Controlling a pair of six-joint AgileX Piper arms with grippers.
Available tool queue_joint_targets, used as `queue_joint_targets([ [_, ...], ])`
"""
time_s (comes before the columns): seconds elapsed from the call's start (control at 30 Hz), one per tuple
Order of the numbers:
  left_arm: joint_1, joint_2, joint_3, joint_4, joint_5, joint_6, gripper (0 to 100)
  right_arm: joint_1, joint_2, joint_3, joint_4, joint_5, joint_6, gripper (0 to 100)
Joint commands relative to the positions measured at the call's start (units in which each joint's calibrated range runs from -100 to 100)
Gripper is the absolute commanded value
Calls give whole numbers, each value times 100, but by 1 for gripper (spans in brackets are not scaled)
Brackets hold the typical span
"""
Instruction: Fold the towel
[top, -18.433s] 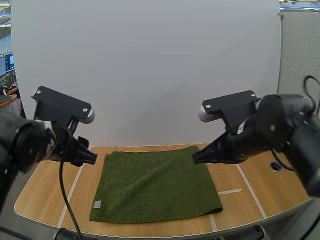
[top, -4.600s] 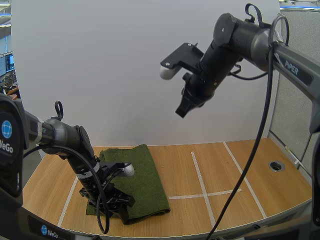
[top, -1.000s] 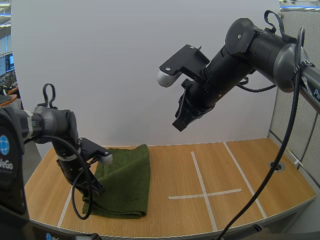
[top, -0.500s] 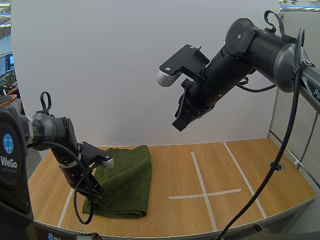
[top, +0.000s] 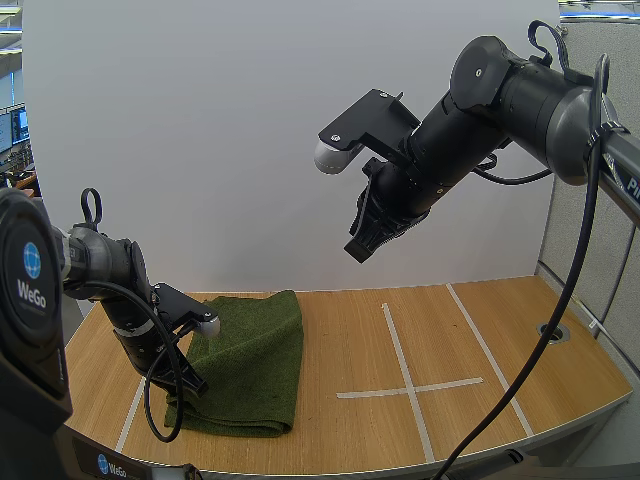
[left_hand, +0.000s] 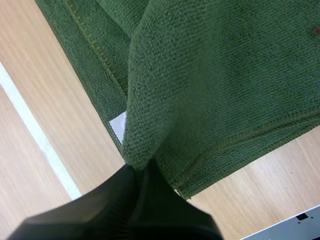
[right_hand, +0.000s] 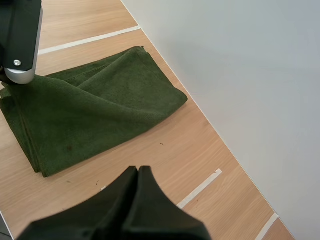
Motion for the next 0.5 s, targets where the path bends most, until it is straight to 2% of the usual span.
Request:
queue_joint_targets([
  [0.0,11,13,30,-58,-189,-14,34,-22,-73,21,48,0,84,0],
  [0.03,11,13,30,-46,-189,-14,48,-22,-73,21,68,0,93,0],
  [0.17,11,13,30,16,-338,-14,92,-22,-73,21,72,0,124,0],
  [0.2,11,1,30,16,-390,-14,100,-22,-73,21,72,0,145,0],
  [0.33,11,-131,-42,16,-675,36,100,-22,-73,163,195,0,225,0],
  [0.47,11,-218,-360,16,-675,57,100,-22,-19,764,660,0,188,0],
])
